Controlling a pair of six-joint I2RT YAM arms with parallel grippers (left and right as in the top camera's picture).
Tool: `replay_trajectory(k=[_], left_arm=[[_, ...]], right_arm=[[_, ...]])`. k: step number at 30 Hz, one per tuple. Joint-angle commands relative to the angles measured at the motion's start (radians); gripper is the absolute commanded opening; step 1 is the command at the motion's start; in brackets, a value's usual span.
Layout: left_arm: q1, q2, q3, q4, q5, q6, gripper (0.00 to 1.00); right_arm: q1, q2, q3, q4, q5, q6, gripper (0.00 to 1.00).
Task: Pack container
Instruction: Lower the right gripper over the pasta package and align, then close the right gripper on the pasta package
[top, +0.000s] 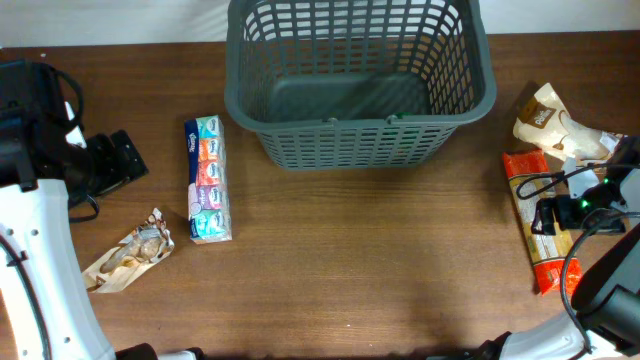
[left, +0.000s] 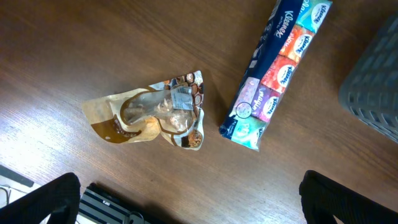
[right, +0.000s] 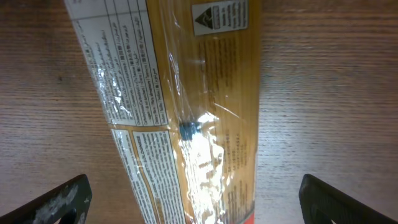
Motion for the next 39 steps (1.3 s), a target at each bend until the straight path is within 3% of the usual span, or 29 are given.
replay_trajectory(k=[1,39], left_arm=[[0.005,0.003,-0.001,-0.001,0.003,0.015,0.99],[0.005,0.003,-0.001,-0.001,0.003,0.015,0.99]], right_arm=[[0.001,0.022,-0.006,0.008,-0.021,-0.007,0.99],[0.039,0.120,-0.006,0.072,-0.020,-0.003,0.99]])
